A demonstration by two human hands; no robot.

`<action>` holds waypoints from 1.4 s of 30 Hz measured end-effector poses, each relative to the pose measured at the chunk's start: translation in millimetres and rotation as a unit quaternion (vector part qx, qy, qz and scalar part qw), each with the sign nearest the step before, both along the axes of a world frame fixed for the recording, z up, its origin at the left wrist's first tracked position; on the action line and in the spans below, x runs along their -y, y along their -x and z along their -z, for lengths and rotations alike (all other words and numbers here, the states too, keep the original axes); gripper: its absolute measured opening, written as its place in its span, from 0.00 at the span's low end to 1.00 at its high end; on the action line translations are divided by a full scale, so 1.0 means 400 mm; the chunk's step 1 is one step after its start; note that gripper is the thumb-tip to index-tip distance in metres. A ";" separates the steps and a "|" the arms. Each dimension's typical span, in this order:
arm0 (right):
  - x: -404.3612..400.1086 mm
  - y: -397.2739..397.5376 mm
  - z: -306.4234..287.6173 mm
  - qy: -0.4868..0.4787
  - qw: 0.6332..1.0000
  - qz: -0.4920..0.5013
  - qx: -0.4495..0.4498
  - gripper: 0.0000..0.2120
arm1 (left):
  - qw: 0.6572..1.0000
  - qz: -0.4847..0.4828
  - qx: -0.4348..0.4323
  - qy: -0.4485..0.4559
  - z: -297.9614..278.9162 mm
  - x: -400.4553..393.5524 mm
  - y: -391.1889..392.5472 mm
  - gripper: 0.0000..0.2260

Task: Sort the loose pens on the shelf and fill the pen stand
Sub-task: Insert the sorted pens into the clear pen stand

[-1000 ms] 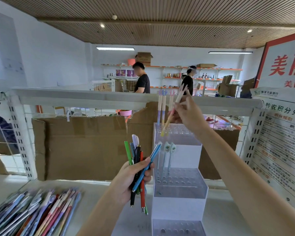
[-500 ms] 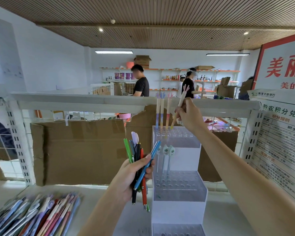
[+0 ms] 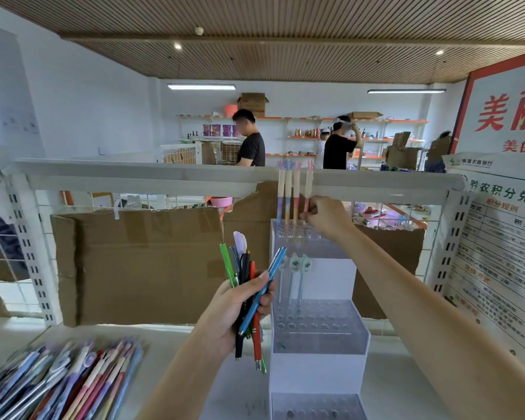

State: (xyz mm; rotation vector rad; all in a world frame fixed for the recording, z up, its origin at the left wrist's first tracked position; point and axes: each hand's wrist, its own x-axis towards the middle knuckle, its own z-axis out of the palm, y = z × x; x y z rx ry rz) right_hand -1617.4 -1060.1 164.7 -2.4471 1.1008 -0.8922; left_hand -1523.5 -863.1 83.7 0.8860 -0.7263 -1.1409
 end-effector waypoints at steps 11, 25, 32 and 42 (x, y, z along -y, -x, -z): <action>-0.023 0.029 -0.007 -0.037 0.998 -0.006 0.051 0.15 | 1.000 0.001 0.007 0.004 0.000 -0.003 -0.003 0.06; -0.222 -0.009 0.038 -0.117 0.969 -0.210 -0.052 0.20 | 0.998 0.027 0.060 0.012 0.021 0.001 0.026 0.06; -0.233 -0.005 0.039 -0.155 0.963 -0.216 0.038 0.11 | 0.997 0.036 0.075 0.007 0.038 -0.008 0.018 0.06; -0.205 0.090 -0.014 -0.080 0.944 -0.138 0.288 0.05 | 0.999 0.007 -0.022 -0.029 0.098 -0.025 -0.004 0.10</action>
